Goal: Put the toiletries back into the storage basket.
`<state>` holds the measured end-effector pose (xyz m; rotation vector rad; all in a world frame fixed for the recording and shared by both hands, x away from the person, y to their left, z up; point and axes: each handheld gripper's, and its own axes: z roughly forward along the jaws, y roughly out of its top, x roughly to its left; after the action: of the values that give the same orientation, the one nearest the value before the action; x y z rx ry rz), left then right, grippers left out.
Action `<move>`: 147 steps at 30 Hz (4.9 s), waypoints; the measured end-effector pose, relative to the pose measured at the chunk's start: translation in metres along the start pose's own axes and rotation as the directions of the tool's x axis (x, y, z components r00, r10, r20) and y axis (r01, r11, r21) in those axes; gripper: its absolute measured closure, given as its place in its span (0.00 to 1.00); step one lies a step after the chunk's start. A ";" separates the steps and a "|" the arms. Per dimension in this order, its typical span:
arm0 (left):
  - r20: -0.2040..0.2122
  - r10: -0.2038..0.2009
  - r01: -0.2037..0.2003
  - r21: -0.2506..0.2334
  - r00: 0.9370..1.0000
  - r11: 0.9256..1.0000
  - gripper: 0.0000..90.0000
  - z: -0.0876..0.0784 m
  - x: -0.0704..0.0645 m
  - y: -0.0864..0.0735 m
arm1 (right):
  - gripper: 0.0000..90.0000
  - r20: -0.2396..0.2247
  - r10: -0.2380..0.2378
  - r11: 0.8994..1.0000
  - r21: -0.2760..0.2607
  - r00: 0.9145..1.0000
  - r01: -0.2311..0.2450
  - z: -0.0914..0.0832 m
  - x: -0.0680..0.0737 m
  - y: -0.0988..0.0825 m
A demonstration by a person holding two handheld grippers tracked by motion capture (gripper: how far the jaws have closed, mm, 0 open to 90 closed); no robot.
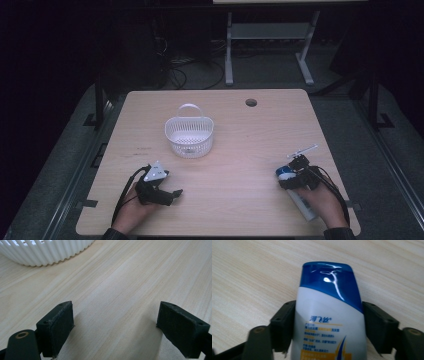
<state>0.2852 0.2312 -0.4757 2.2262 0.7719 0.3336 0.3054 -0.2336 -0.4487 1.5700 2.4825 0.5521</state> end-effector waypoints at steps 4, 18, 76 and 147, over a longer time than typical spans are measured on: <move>0.000 -0.001 0.001 0.000 1.000 1.000 0.14 0.000 0.000 0.000 | 0.37 0.018 -0.007 1.000 0.005 1.000 0.007 -0.001 0.003 0.001; 0.000 -0.001 0.001 0.000 1.000 1.000 0.14 0.000 0.000 0.000 | 0.38 -0.016 0.023 0.985 -0.171 1.000 -0.025 -0.024 -0.007 -0.004; 0.000 0.000 0.000 0.001 1.000 1.000 0.14 0.000 0.000 0.000 | 0.38 -0.032 -0.026 0.757 -0.653 0.999 -0.001 -0.102 -0.006 -0.031; -0.004 -0.005 0.005 0.000 1.000 1.000 0.14 0.000 -0.001 0.000 | 0.38 -0.069 -0.230 0.689 -0.716 0.971 0.112 -0.112 0.067 0.108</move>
<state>0.2849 0.2306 -0.4756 2.2239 0.7792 0.3356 0.3304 -0.1575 -0.2994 0.9906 2.0493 1.4318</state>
